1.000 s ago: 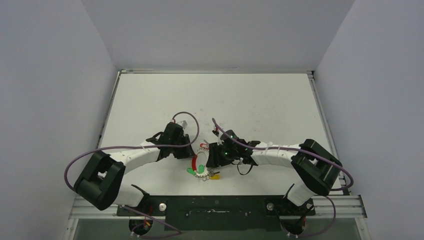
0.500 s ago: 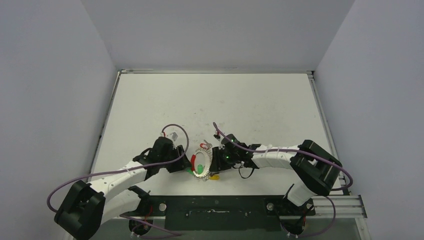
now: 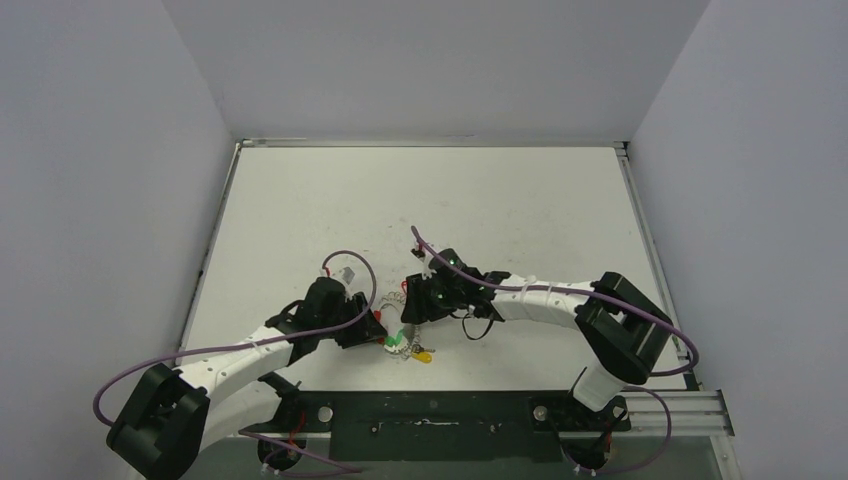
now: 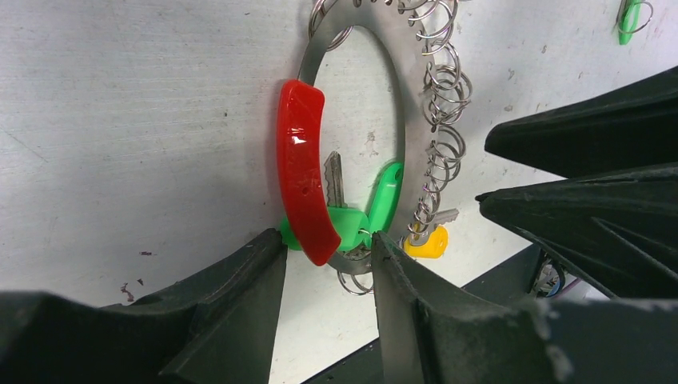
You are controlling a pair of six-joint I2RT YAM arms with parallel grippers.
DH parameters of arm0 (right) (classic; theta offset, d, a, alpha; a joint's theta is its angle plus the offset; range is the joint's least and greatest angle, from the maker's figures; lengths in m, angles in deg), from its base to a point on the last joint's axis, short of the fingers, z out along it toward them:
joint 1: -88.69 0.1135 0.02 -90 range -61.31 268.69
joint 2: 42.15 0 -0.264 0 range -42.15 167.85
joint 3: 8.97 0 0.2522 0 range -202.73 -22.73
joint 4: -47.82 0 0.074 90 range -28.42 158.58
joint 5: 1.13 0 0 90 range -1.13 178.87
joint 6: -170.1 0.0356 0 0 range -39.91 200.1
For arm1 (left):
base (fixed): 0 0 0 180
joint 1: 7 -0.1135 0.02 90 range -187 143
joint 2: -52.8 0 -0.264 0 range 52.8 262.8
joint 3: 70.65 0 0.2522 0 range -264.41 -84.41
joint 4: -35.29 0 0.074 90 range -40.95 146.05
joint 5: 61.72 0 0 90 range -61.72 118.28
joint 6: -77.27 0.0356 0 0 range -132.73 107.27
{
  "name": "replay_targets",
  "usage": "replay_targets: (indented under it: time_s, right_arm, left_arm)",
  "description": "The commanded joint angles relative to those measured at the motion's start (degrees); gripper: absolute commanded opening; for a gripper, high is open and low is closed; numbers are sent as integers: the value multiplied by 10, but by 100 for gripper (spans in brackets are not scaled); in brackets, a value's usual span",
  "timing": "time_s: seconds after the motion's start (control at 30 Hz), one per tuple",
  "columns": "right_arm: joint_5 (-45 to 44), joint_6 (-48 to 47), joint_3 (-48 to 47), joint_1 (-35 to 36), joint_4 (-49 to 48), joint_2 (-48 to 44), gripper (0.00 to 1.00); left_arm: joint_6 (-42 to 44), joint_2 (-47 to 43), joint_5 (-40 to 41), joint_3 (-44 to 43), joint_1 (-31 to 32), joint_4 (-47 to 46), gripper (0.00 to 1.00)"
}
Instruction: Put the keys on the keyring
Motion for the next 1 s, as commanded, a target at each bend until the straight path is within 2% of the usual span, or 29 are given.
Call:
replay_targets:
  time_s: [0.0,0.33,0.47,0.7,0.83,0.97]
  right_arm:
    - [-25,-19,-3,-4,27,-25,40]
    - [4,28,116,11,0,-79,33]
    - [28,55,134,40,-66,-64,33]
    - [91,102,111,71,-188,-9,32]
    - [54,52,92,50,-122,-67,37]
    - [-14,-74,63,41,-12,-143,42]
  left_arm:
    - [-10,-3,-6,12,4,-5,42]
    - [-23,4,-7,20,7,-11,39]
    - [-27,15,-8,21,10,-24,37]
    - [-21,15,-5,16,12,-20,37]
    - [-10,-7,5,9,12,9,39]
    - [8,-40,22,1,12,42,41]
